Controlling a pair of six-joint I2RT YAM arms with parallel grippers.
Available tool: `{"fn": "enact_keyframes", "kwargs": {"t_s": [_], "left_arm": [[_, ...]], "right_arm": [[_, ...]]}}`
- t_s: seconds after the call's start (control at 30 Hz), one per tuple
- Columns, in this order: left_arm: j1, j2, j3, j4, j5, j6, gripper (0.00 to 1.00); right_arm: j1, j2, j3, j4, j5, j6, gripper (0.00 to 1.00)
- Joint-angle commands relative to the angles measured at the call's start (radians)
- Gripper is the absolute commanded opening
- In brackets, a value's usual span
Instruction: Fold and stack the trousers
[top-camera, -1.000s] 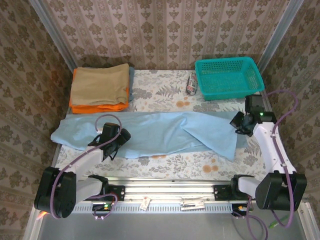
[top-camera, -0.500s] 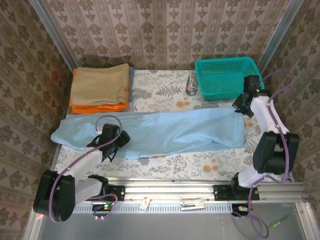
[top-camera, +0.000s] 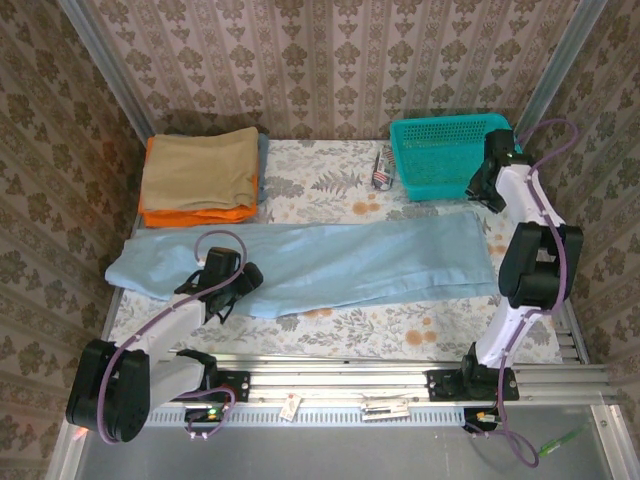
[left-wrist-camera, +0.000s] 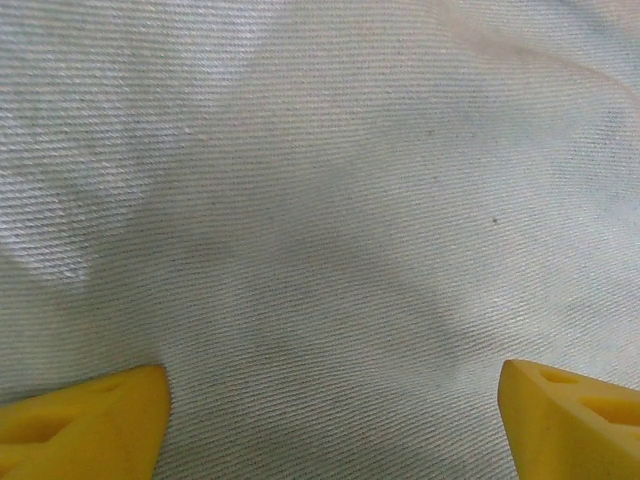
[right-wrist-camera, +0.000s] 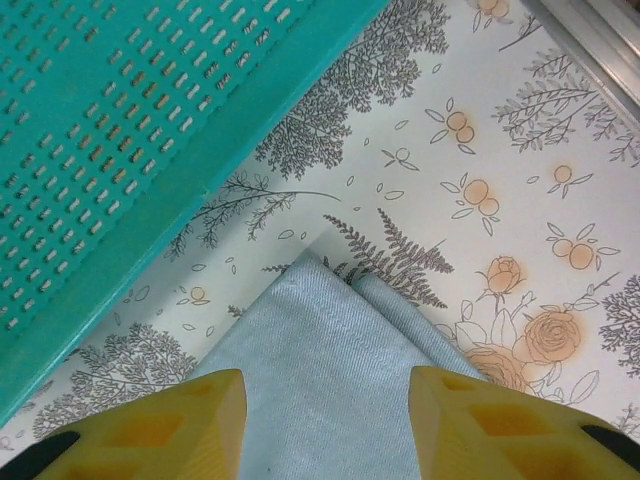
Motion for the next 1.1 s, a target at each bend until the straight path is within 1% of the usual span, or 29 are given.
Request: {"fn": "enact_keyframes", "kwargs": {"t_s": [0.0,0.1,0.17,0.23,0.27,0.33,0.43,0.6,0.77,0.83,0.93,0.97,1.0,1.07], "left_arm": [[-0.01,-0.001,0.018,-0.019,0.017,0.018,0.85],[-0.012,-0.028,0.01,-0.025,0.016,0.018,0.85],[-0.012,-0.049,0.001,-0.035,0.013,0.019,0.85],[-0.012,-0.064,-0.005,-0.042,0.017,0.021,0.85],[-0.012,-0.07,-0.009,-0.043,0.02,0.023,0.85],[-0.011,-0.077,-0.015,-0.041,0.025,0.025,0.86],[-0.011,-0.08,-0.019,-0.042,0.031,0.028,0.86],[-0.012,-0.098,-0.037,-0.033,0.038,0.016,0.86],[-0.011,-0.13,-0.045,-0.05,0.033,0.007,0.86],[-0.012,-0.14,-0.043,-0.058,0.03,0.009,0.86],[-0.011,-0.149,-0.043,-0.066,0.024,0.011,0.86],[-0.012,-0.149,-0.042,-0.069,0.023,0.012,0.86],[-0.012,-0.15,-0.039,-0.074,0.025,0.012,0.86],[-0.011,-0.151,-0.039,-0.073,0.025,0.012,0.86]], "right_arm": [[-0.004,-0.137,-0.087,-0.045,0.006,0.039,0.48],[-0.005,-0.29,-0.32,0.011,-0.051,0.076,0.48],[-0.02,-0.376,-0.456,0.018,-0.063,0.093,0.48],[-0.051,-0.43,-0.57,0.032,-0.139,0.091,0.48],[-0.065,-0.43,-0.6,0.025,-0.176,0.095,0.49],[-0.077,-0.43,-0.635,0.019,-0.236,0.09,0.48],[-0.077,-0.42,-0.674,0.032,-0.295,0.105,0.5],[-0.079,-0.324,-0.703,0.092,-0.364,0.149,0.52],[-0.078,-0.246,-0.7,0.131,-0.355,0.178,0.49],[-0.078,-0.221,-0.696,0.14,-0.355,0.174,0.43],[-0.081,-0.216,-0.701,0.149,-0.359,0.172,0.21],[-0.08,-0.225,-0.704,0.152,-0.363,0.172,0.15],[-0.08,-0.24,-0.709,0.15,-0.361,0.172,0.11],[-0.081,-0.274,-0.711,0.137,-0.353,0.162,0.09]]}}
